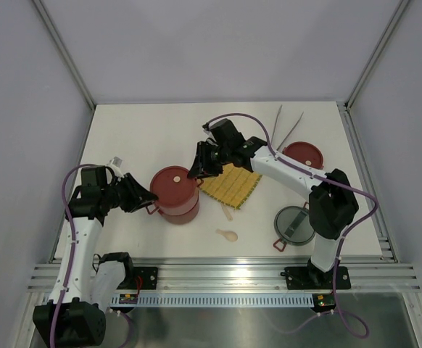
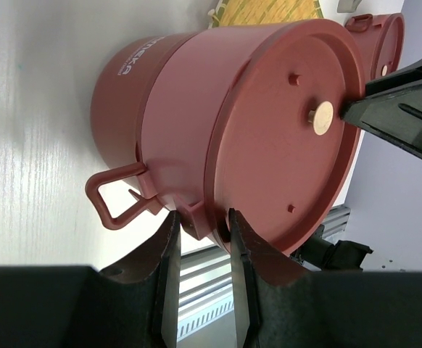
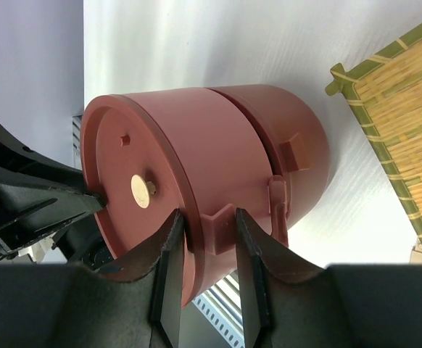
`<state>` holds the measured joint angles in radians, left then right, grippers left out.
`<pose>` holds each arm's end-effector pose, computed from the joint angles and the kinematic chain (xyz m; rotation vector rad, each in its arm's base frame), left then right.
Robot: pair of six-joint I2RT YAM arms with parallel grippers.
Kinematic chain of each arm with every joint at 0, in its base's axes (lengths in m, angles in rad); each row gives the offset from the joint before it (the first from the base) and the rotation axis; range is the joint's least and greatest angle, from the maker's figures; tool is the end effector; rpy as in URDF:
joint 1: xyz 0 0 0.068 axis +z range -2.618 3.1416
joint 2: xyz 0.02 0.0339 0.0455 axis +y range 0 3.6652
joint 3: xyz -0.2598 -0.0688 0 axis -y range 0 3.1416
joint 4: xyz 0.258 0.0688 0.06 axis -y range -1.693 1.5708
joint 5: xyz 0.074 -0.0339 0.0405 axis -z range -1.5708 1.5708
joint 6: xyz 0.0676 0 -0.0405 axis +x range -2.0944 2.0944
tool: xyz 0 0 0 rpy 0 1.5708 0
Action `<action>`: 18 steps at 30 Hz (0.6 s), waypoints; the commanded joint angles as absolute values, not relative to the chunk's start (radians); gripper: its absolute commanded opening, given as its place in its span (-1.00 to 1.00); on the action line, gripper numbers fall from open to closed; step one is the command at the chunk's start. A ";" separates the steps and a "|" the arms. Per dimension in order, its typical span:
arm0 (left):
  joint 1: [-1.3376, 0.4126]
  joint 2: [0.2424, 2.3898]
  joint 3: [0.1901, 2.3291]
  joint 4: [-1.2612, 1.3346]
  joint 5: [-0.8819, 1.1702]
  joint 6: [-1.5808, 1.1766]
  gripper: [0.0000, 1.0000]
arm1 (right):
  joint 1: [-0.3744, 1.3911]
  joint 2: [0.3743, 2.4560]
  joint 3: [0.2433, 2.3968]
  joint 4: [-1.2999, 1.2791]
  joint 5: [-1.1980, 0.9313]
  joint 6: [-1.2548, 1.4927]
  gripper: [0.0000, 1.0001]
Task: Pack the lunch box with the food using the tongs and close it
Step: Place the packing box into the packing box.
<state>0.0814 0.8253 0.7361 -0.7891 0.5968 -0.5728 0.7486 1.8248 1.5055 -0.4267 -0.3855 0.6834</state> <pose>0.1915 -0.0225 0.2412 -0.5300 2.4087 -0.9464 0.3120 0.3245 0.2482 -0.2994 2.5303 1.1028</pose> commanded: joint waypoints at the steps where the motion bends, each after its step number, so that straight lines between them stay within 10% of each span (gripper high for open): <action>1: 0.061 0.810 0.710 -0.801 0.795 -0.537 -1.00 | 0.735 1.861 1.574 -0.387 -0.350 0.706 -1.00; 18: 0.025 0.838 0.779 -0.821 0.865 -0.486 -1.00 | 0.704 1.917 1.618 -0.374 -0.360 0.719 -0.93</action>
